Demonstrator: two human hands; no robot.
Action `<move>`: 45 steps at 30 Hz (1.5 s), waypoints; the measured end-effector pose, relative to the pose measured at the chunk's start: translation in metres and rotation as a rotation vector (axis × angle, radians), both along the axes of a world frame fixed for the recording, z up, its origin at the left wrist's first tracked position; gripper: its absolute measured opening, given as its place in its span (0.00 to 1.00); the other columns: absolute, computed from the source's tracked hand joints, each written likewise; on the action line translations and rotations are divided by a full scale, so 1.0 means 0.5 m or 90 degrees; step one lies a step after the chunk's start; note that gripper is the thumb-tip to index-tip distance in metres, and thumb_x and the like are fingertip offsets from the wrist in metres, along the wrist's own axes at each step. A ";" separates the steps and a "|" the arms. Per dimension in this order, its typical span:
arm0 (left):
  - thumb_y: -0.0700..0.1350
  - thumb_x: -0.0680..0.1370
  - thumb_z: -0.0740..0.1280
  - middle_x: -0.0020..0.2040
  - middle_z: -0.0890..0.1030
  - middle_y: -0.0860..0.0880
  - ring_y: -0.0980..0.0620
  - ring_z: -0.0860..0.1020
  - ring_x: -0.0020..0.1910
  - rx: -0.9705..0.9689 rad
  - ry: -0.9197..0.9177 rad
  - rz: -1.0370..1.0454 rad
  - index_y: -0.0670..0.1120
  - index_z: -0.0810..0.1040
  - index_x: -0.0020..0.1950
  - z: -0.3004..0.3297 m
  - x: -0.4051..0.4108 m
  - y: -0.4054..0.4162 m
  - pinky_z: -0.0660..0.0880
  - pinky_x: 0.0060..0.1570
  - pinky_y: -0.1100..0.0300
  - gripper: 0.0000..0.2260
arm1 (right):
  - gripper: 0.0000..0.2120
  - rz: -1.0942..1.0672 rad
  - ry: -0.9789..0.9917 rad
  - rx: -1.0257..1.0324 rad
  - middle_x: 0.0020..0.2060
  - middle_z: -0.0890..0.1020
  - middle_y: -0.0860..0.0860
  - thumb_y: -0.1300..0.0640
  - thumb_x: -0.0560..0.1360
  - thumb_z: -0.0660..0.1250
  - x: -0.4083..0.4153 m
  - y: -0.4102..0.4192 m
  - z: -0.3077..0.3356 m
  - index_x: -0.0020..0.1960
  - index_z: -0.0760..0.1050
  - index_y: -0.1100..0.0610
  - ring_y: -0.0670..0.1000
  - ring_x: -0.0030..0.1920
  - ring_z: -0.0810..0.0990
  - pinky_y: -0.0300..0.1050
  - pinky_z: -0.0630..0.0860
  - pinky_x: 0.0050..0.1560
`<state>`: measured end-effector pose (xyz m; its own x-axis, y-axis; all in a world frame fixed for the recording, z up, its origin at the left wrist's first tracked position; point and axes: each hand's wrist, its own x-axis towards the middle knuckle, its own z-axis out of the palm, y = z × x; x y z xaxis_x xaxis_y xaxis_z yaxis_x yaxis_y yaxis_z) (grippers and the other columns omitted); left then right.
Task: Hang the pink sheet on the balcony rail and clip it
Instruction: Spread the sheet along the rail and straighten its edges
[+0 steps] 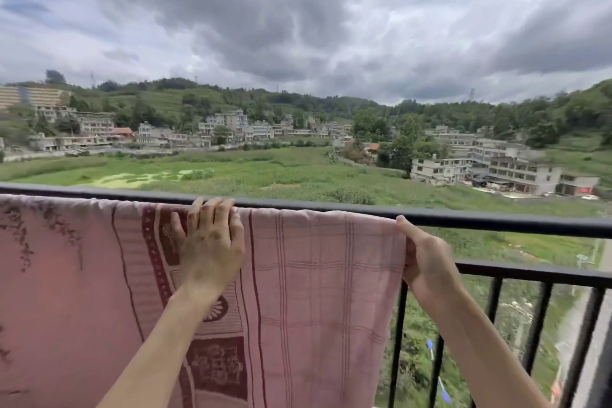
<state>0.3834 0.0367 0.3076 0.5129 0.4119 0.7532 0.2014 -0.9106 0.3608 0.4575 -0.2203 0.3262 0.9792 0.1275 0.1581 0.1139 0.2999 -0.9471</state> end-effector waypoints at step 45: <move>0.37 0.77 0.62 0.50 0.73 0.48 0.56 0.70 0.40 -0.084 -0.110 0.117 0.42 0.71 0.56 -0.156 0.065 -0.493 0.68 0.35 0.69 0.09 | 0.05 0.193 -0.355 -0.135 0.44 0.75 0.46 0.53 0.76 0.66 0.151 -0.041 -0.238 0.50 0.71 0.51 0.49 0.47 0.76 0.45 0.73 0.47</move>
<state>0.4160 -0.2100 0.2295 0.2891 0.5867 0.7565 0.2847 -0.8071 0.5172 0.5329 -0.2406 0.2073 0.6738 0.4684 0.5715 0.5439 0.2092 -0.8127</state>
